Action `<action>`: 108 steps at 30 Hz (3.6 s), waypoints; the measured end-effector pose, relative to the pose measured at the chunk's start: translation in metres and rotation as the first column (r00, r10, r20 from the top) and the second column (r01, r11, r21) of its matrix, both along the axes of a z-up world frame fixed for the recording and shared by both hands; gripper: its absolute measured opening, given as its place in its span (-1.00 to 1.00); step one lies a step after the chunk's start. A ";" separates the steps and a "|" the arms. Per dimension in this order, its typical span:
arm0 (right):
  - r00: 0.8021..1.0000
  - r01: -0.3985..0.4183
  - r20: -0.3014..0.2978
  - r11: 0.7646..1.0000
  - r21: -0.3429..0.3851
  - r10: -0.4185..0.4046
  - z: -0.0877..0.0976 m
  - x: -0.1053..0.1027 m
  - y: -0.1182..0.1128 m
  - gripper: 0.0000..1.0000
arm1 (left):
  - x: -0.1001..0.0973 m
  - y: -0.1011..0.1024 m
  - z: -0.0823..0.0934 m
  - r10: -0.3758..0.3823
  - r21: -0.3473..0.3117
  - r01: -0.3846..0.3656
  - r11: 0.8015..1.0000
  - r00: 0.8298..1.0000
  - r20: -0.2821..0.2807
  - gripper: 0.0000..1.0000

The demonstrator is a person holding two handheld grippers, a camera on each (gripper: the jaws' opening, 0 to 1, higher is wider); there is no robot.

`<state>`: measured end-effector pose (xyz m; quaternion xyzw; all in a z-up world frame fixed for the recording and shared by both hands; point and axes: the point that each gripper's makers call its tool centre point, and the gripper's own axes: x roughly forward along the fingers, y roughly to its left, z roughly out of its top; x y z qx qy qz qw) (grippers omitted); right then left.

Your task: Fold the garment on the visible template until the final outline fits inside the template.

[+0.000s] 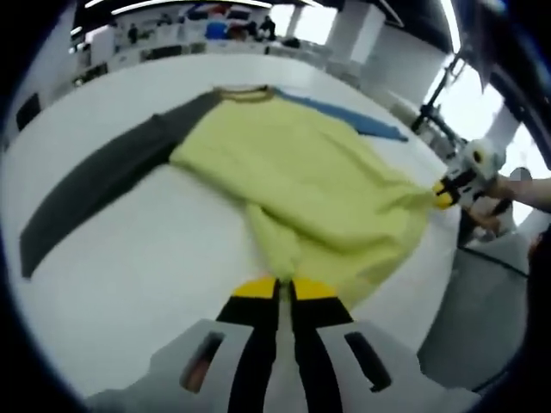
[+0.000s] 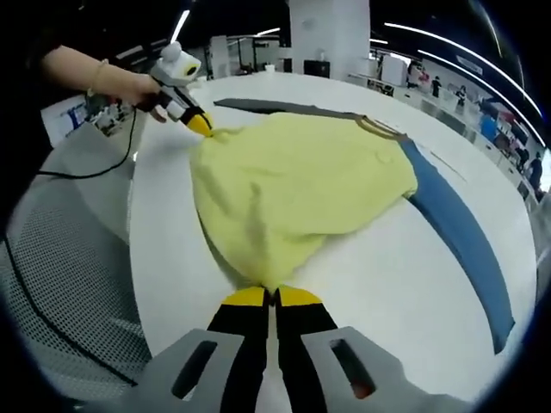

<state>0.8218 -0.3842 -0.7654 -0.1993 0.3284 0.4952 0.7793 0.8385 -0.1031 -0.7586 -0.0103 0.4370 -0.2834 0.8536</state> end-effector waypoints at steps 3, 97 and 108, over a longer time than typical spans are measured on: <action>1.000 -0.002 0.001 1.000 -0.001 0.002 0.001 -0.001 0.000 -0.95 | -0.004 0.002 0.002 0.017 -0.011 -0.017 1.000 1.000 -0.009 -0.98; 0.991 0.131 0.044 0.982 -0.136 -0.126 -0.006 -0.024 -0.023 -0.95 | -0.054 0.023 -0.002 0.083 -0.016 -0.090 0.996 0.966 -0.245 -1.00; 0.987 0.161 0.034 0.980 -0.113 -0.158 -0.006 -0.025 -0.023 -0.95 | -0.064 0.034 -0.009 0.102 0.021 -0.100 0.995 0.963 -0.250 -1.00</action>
